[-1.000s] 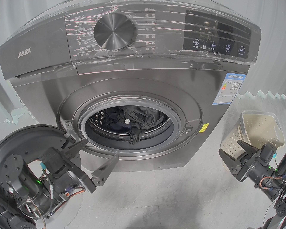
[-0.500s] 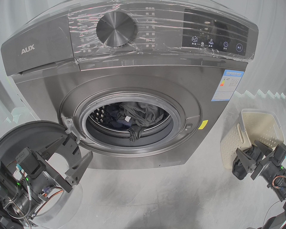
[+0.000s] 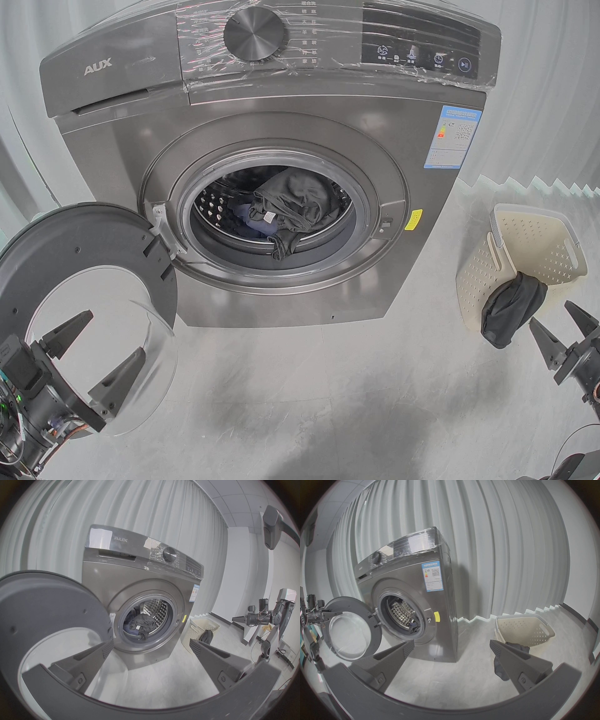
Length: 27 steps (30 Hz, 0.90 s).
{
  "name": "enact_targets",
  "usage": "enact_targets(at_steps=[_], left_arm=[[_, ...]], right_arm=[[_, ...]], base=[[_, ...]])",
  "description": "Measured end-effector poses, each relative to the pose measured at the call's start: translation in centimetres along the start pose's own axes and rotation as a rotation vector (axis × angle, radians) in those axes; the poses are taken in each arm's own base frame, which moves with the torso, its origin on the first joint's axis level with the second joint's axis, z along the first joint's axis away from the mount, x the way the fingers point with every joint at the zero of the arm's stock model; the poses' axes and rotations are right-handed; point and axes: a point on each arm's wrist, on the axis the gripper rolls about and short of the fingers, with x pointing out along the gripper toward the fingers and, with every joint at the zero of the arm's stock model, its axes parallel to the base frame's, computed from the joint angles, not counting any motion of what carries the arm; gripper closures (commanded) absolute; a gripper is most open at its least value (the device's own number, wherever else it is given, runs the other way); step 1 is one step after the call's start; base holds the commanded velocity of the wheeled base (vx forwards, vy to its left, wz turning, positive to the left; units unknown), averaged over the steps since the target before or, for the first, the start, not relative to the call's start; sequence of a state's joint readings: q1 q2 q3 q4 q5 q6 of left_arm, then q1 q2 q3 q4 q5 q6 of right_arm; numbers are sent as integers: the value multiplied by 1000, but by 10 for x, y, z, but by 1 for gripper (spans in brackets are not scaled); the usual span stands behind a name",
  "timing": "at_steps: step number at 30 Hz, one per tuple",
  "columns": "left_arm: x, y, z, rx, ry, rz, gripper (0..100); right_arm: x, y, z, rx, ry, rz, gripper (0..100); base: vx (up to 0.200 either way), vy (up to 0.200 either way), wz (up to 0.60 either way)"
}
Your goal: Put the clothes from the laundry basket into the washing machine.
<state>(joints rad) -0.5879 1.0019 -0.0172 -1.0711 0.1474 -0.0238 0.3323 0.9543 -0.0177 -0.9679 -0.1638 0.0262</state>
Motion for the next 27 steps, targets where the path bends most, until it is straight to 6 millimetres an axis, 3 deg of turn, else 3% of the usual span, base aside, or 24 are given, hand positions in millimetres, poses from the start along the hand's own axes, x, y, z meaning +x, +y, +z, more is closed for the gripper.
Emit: enact_targets(at_steps=[2,14,23,27], left_arm=[[-9,2,-1,5,9,12,0],[-63,15,-11,21,16,134,0],[-102,14,-33,39,19,182,0],[-111,12,-40,38,-3,232,0]], right_arm=[[-9,-3,-2,-14,10,-19,0],[-65,-15,-19,-44,11,-126,0],[-94,-16,-37,-48,-4,-193,0],[-104,-15,-51,-40,35,-194,0]], base=[[-200,0,0],[0,0,0],[0,-200,0],[0,0,0]])
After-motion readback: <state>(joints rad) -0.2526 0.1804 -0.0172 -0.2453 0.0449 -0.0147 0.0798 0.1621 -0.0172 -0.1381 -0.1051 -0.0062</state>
